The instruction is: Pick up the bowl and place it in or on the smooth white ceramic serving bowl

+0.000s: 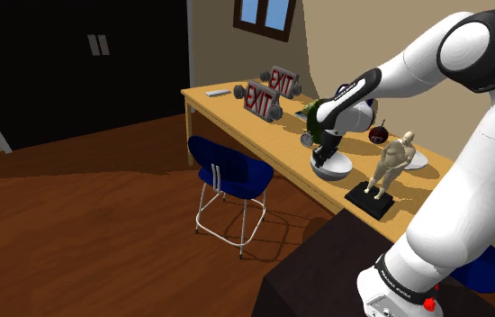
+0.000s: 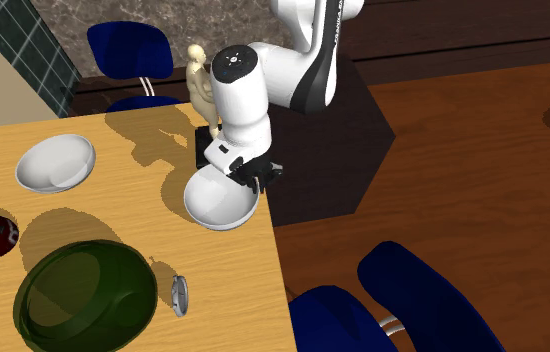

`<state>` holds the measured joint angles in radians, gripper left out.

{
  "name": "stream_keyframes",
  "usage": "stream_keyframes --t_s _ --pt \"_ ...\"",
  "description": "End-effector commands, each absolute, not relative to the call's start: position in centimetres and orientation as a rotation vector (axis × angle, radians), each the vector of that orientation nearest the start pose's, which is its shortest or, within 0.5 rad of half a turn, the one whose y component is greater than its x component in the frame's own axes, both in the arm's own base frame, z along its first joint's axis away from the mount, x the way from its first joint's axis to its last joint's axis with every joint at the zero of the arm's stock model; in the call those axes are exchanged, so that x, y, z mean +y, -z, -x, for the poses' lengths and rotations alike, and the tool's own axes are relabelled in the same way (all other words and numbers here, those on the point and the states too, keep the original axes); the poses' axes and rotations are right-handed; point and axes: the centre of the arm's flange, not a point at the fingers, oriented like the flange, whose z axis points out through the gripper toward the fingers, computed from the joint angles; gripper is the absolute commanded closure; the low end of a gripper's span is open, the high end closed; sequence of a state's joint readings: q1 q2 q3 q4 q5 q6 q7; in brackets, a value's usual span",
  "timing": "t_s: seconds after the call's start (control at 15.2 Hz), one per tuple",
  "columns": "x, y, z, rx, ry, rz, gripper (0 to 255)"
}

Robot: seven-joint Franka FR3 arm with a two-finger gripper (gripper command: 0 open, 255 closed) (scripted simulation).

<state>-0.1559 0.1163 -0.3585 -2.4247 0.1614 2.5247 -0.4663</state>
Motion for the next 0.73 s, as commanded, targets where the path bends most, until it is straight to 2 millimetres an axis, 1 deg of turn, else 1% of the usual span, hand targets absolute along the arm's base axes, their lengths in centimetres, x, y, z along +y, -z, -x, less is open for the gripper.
stream_keyframes --t_s 0.0,0.07,0.66 --pt "-24.4 -26.2 -42.5 0.276 0.028 3.08 255" --pt "-24.4 -26.2 -42.5 0.276 0.028 3.08 255" --pt "-24.4 -31.0 -42.5 0.276 0.028 3.08 255"
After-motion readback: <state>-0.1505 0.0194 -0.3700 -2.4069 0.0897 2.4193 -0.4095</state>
